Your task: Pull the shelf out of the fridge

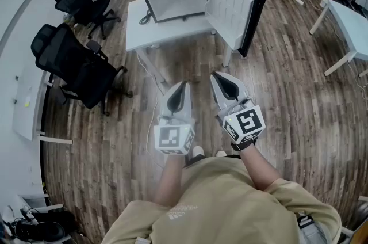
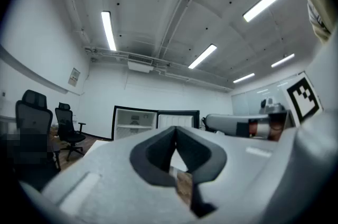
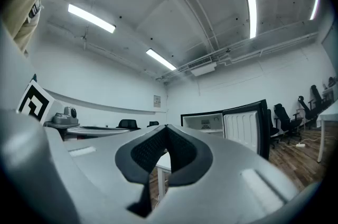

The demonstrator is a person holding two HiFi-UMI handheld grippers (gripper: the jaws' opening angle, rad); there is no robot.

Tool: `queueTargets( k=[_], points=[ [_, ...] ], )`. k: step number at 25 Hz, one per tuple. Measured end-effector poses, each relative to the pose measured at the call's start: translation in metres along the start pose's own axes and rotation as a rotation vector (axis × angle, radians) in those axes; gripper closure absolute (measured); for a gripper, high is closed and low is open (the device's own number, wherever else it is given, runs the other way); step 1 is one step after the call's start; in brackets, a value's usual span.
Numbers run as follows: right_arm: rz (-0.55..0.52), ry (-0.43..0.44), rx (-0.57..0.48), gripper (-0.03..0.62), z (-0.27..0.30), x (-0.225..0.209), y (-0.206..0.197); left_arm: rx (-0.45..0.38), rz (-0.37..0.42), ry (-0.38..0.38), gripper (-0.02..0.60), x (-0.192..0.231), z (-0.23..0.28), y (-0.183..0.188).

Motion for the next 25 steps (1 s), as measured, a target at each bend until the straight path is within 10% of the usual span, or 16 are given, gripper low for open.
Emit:
queueTargets(
  k=[25],
  points=[
    [0.032, -0.05, 0.074, 0.588, 0.101, 0.071, -0.054, 0.028, -0.141, 0.009, 0.58, 0.135, -0.033, -0.051]
  ],
)
Point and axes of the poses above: the fingertips, and each gripper's own axes: z forward along the fingers, x to its left, y out of its top, the point moved 2 cm from there along -z, backward along the fingers, and after that the axes turned 15 degrees about -y, right-handed, at the moved point
